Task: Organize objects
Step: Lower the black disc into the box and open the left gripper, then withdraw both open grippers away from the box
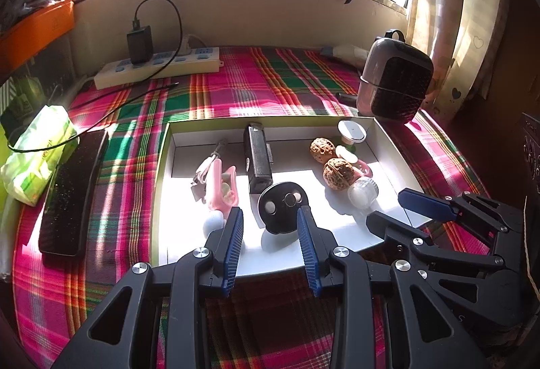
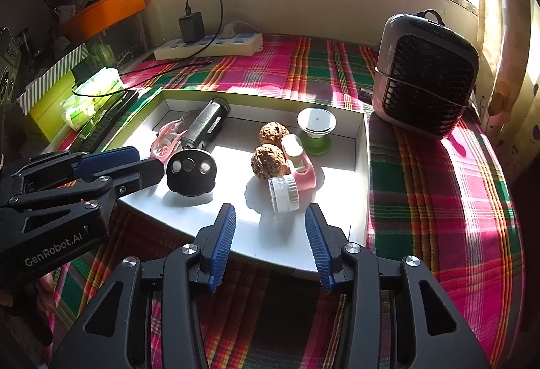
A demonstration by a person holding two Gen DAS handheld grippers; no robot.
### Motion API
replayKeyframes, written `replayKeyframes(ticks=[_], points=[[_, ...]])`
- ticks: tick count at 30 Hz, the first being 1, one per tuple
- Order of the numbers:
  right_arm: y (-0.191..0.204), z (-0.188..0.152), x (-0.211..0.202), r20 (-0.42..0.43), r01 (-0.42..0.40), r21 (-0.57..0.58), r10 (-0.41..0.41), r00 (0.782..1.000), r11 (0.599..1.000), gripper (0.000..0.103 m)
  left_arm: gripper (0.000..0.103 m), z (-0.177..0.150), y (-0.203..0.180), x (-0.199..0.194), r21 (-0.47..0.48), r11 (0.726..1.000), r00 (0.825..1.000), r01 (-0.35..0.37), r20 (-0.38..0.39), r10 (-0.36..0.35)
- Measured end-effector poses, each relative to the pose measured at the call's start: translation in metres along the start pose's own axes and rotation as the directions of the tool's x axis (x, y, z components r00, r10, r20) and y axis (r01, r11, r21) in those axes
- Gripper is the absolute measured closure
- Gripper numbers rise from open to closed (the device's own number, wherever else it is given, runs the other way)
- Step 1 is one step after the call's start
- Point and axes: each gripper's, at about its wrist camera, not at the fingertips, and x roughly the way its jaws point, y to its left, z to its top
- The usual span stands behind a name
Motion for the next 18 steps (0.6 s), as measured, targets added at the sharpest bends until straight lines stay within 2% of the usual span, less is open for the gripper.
replayKeyframes(ticks=[4, 10, 13, 17, 18], points=[[0.002, -0.005, -0.011, 0.019, -0.003, 0.010, 0.003, 1.000, 1.000, 0.059, 0.072, -0.008, -0.003, -0.013, 0.010, 0.998, 0.998, -0.059, 0.030, 0.059], [0.007, -0.016, -0.024, 0.036, -0.001, 0.022, 0.000, 0.999, 1.000, 0.059, 0.072, -0.024, 0.000, -0.024, -0.040, 0.997, 0.998, -0.067, 0.014, 0.068], [0.010, -0.024, -0.027, 0.041, 0.003, 0.019, -0.004, 0.999, 1.000, 0.059, 0.072, -0.036, -0.004, -0.026, -0.029, 0.992, 0.993, -0.120, 0.013, 0.121], [0.012, -0.036, -0.025, 0.023, 0.003, 0.029, -0.004, 1.000, 1.000, 0.059, 0.072, -0.052, -0.005, -0.022, -0.047, 0.991, 0.993, -0.122, -0.016, 0.121], [0.012, -0.039, -0.023, 0.014, 0.005, 0.031, -0.006, 1.000, 1.000, 0.059, 0.072, -0.056, -0.006, -0.022, -0.048, 0.989, 0.990, -0.143, -0.014, 0.142]])
